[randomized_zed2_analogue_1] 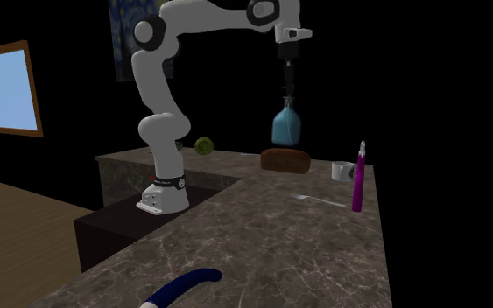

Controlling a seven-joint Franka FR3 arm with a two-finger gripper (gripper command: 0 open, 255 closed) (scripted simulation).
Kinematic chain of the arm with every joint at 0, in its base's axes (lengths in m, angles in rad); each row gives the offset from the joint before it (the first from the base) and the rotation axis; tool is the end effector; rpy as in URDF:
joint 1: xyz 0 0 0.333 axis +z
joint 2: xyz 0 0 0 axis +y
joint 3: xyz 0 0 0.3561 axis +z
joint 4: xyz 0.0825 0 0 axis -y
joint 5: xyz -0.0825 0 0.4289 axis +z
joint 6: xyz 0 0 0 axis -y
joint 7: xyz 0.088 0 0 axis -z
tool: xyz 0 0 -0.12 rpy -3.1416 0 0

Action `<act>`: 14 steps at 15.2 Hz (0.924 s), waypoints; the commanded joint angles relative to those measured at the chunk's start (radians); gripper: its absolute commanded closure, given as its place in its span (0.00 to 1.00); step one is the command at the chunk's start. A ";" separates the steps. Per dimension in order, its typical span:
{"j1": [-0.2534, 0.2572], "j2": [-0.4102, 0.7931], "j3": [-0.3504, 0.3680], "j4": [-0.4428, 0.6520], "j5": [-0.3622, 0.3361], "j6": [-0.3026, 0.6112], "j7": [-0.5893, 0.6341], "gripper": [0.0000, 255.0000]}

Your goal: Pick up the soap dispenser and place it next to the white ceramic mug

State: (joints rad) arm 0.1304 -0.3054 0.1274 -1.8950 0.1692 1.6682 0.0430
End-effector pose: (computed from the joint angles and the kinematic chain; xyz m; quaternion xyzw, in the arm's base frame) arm 0.4764 0.1548 0.6586 -0.9921 -0.0997 -0.0281 0.0702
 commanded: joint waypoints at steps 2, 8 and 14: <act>0.024 0.044 0.051 0.019 0.003 0.037 0.071 1.00; 0.071 0.168 0.143 0.102 -0.019 0.095 0.208 1.00; 0.130 0.329 0.221 0.234 -0.079 0.133 0.350 1.00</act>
State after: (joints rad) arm 0.2499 0.0003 0.3360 -1.6779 0.0999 1.7930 0.3684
